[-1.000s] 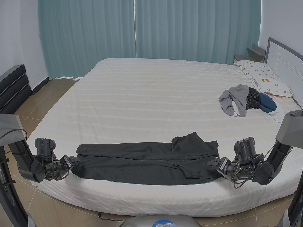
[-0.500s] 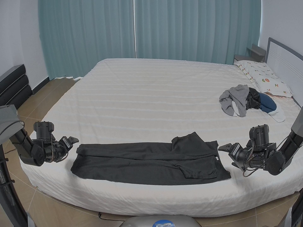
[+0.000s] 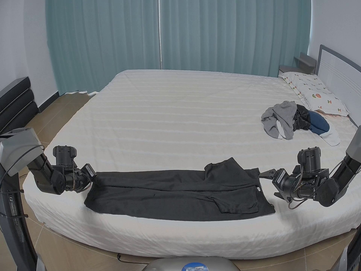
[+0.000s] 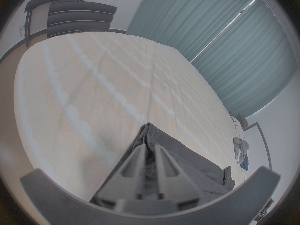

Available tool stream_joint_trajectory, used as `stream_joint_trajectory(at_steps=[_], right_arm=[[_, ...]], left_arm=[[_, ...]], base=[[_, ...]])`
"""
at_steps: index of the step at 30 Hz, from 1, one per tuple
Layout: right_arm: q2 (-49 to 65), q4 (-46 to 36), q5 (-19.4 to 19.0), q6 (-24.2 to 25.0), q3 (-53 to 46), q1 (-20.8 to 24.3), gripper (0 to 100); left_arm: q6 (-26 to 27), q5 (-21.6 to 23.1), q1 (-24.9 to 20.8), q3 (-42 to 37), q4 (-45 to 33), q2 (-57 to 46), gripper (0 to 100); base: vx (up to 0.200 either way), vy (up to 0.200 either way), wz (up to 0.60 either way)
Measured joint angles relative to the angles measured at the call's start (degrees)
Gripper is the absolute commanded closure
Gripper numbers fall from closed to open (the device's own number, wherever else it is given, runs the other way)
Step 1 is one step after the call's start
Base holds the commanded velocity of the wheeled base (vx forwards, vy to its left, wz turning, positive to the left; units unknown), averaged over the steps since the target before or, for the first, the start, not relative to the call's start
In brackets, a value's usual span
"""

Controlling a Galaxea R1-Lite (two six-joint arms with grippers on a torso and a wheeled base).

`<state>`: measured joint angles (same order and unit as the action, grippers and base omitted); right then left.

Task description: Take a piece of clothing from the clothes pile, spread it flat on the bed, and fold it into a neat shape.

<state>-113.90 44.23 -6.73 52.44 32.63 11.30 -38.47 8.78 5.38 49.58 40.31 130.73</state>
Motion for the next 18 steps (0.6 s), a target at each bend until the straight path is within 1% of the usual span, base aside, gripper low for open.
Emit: stream_joint_trajectory(at_steps=[6,8,13,16,18], right_arm=[[-1.67,-1.62,-0.29,1.45,5.4,1.56,0],[-3.05,-3.85,-0.29,1.58,8.95,2.39,0],[-6.22,-8.07,-0.09,1.52,14.88,3.83,0],[-8.4,-9.67,0.16,0.6,18.19,4.4,0],[-9.59,-11.08,0.2,-1.21,19.61,4.49,0]], left_arm=[[-1.51,-0.46,0.33,0.39,0.44,-0.17,100],[-3.32,-0.62,0.46,0.59,1.15,-0.69,100],[-5.18,-0.76,0.52,0.74,2.77,-1.57,100],[-5.62,-0.95,0.55,0.85,3.39,-2.17,100],[-5.73,-1.01,0.55,1.11,3.52,-2.54,100]], base=[[0.0,0.0,0.0],[0.0,0.0,0.0],[0.0,0.0,0.0],[0.0,0.0,0.0],[0.0,0.0,0.0]])
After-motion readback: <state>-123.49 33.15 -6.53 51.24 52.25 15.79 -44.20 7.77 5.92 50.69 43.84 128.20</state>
